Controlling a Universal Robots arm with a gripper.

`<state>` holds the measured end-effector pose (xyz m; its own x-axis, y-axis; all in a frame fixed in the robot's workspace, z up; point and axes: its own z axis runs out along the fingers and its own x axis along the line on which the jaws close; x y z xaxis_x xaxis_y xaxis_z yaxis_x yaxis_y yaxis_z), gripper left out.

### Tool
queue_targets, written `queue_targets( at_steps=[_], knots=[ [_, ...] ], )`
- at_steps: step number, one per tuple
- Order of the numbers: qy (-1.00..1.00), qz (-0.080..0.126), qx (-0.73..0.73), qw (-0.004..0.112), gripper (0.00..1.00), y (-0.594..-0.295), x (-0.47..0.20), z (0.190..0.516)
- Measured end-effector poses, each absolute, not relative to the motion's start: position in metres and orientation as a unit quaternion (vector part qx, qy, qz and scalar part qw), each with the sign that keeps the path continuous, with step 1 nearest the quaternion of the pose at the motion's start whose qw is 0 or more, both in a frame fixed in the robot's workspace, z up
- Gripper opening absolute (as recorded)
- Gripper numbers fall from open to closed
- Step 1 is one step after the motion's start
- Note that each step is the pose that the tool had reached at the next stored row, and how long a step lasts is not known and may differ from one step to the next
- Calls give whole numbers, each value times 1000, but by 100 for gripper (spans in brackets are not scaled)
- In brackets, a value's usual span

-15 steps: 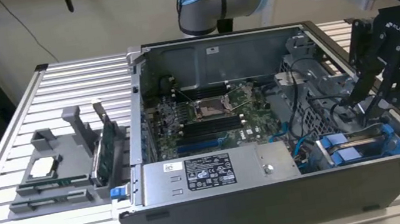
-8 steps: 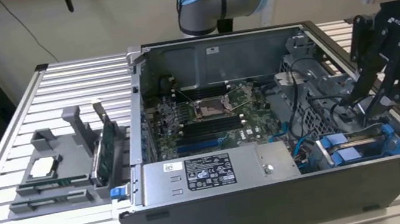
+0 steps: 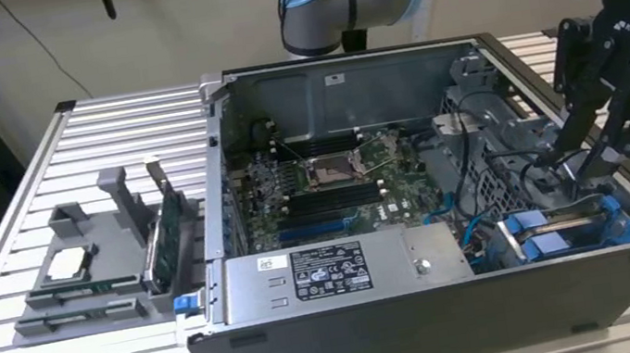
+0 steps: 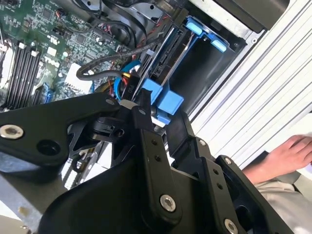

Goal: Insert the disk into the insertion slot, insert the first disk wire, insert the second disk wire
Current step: 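Insert the first disk wire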

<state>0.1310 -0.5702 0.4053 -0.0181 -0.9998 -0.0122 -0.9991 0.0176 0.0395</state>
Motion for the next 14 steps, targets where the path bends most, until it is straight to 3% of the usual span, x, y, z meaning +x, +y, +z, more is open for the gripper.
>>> queue_targets(
  at_steps=[14],
  knots=[
    [-713,-18,701,9,41,-565,129,406]
  ],
)
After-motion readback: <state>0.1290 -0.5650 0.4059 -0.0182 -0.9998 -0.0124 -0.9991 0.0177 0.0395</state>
